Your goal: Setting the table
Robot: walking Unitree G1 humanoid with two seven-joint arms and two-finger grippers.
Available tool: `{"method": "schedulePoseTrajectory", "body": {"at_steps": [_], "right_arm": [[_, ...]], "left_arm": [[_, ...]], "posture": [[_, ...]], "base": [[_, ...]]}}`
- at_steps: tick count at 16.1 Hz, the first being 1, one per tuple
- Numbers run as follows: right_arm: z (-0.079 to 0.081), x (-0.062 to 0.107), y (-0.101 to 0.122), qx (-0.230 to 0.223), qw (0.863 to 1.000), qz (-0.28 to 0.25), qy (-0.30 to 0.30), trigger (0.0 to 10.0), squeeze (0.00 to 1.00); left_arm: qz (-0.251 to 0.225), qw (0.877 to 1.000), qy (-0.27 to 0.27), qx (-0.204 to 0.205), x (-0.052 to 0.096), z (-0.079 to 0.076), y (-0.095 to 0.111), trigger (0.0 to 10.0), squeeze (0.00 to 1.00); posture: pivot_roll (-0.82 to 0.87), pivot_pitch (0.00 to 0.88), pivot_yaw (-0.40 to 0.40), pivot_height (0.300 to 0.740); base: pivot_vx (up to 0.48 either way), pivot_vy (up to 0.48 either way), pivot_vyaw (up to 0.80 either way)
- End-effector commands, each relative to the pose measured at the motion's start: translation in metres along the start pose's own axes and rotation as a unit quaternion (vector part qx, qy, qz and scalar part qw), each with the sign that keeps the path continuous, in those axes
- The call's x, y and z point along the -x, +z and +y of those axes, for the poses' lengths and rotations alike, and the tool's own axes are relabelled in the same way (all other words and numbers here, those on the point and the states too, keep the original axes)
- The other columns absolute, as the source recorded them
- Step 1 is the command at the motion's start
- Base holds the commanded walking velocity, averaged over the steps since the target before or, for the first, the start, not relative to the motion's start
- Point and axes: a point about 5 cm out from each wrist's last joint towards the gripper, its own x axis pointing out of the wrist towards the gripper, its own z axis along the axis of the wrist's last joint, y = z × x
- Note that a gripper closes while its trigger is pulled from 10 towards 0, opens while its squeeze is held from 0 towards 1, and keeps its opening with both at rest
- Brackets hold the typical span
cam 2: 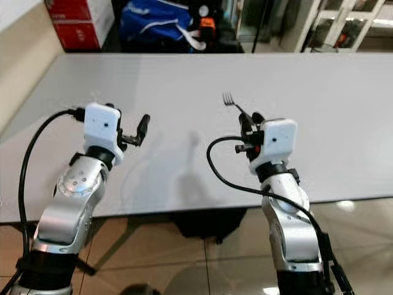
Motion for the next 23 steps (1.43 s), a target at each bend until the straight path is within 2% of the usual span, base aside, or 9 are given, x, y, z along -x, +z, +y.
{"method": "schedulePoseTrajectory", "body": {"at_steps": [1,6,10,16,18,21,23], "right_arm": [[-0.0067,0.0017,0.0000,0.004,1.000,0.002,-0.016,10.0,0.00],[-0.0104,-0.0004,0.0000,0.009,1.000,0.003,-0.020,10.0,0.00],[-0.0104,-0.0015,-0.0007,-0.019,0.999,0.011,-0.025,10.0,0.00],[-0.0097,-0.0022,-0.0025,-0.030,0.999,0.019,-0.027,10.0,0.00],[-0.0106,-0.0017,-0.0032,-0.035,0.999,0.022,-0.030,10.0,0.00],[-0.0086,-0.0015,-0.0043,-0.047,0.998,0.025,-0.030,10.0,0.00],[-0.0057,-0.0018,-0.0044,-0.049,0.998,0.025,-0.025,10.0,0.00]], "left_arm": [[-0.004,1.000,-0.010,-0.002,-0.0039,-0.0063,0.0037,10.0,0.00],[-0.004,1.000,-0.006,-0.002,-0.0054,-0.0070,0.0039,10.0,0.00],[-0.001,1.000,-0.004,0.001,-0.0068,-0.0082,0.0027,10.0,0.00],[0.003,1.000,0.003,-0.001,-0.0058,-0.0073,0.0007,10.0,0.00],[0.004,1.000,0.006,0.022,-0.0066,-0.0085,0.0015,10.0,0.00],[-0.005,1.000,-0.011,0.016,-0.0065,-0.0088,0.0037,10.0,0.00],[-0.009,1.000,-0.013,0.015,-0.0061,-0.0088,0.0050,10.0,0.00]], "posture": [[-0.01,0.069,0.004,0.740],[-0.01,0.070,0.004,0.740],[-0.02,0.070,-0.001,0.740],[-0.02,0.073,-0.006,0.740],[-0.02,0.073,-0.004,0.740],[-0.02,0.074,-0.002,0.740],[-0.02,0.074,-0.001,0.740]], "base": [[0.000,-0.480,0.00],[0.000,-0.480,0.00],[0.000,-0.480,0.00],[0.000,-0.480,0.00],[0.000,0.000,0.00],[0.000,0.000,0.00],[0.379,0.000,0.00]]}}
